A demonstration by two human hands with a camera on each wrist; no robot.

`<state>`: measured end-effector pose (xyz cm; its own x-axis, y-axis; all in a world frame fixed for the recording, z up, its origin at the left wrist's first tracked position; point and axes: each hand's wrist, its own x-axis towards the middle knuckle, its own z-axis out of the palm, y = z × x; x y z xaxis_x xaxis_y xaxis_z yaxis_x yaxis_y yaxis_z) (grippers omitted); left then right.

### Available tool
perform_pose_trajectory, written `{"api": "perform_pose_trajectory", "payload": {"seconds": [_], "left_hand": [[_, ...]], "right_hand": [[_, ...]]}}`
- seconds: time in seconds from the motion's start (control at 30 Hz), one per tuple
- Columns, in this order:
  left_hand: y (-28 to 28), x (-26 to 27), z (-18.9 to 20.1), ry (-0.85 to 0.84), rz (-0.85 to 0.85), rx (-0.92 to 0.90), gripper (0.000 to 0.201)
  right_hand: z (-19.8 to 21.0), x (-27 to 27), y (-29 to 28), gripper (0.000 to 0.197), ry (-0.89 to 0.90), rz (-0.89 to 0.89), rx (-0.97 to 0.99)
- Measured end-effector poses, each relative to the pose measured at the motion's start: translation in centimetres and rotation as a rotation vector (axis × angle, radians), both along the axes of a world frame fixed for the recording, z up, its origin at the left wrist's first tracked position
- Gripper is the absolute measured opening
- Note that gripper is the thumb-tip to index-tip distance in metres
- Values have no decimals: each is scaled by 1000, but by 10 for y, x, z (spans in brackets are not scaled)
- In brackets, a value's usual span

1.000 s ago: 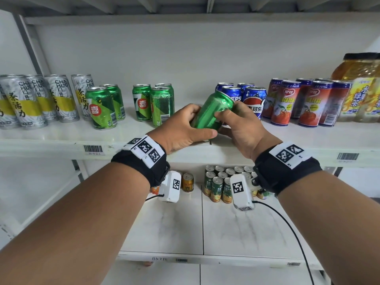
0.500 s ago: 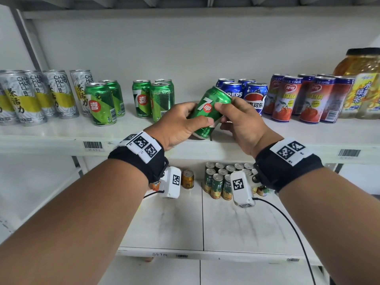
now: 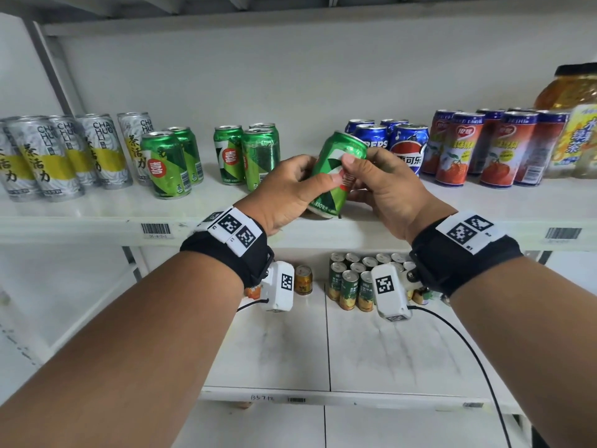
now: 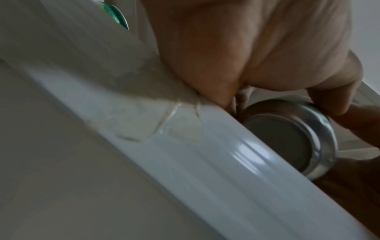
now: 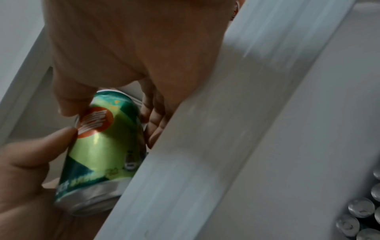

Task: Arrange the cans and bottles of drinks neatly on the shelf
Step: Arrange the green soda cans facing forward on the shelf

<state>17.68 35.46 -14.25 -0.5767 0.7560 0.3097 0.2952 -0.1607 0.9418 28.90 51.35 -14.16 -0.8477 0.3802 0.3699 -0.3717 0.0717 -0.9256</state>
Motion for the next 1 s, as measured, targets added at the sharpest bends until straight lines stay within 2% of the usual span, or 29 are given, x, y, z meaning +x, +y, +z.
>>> {"api": "perform_pose_trajectory", "payload": {"seconds": [0.1,0.17,0.27,0.5,0.6,0.73,0.83,0.93,1.0], "left_hand": [[1,0,0,33,-4,-29,21],[1,0,-1,44,-7,-33,30],[1,-1,-2,122,1,-55,49],[-5,-3,4,118,34,-46,38],[-20,-8,15,229,52,-86,38],[-51,-15,36,320,95,-149,56],[-80,-27,54,382,163,-157,58],[-111,-39,73,490,259,-165,84],[-130,-51,84,518,271,-163,92]], "right_hand": [[0,2,-1,50,-48,-30,21],[1,2,-3,46,-68,-48,23],[1,2,-4,52,-59,-76,28],[10,4,-16,69,-68,-131,91],[22,-2,-24,61,-21,-154,141],[47,-17,-49,61,-22,-131,210],[66,-36,-76,49,-3,-138,309],[80,-60,-106,48,-8,-135,385],[88,-75,-125,43,-31,-119,415]]}}
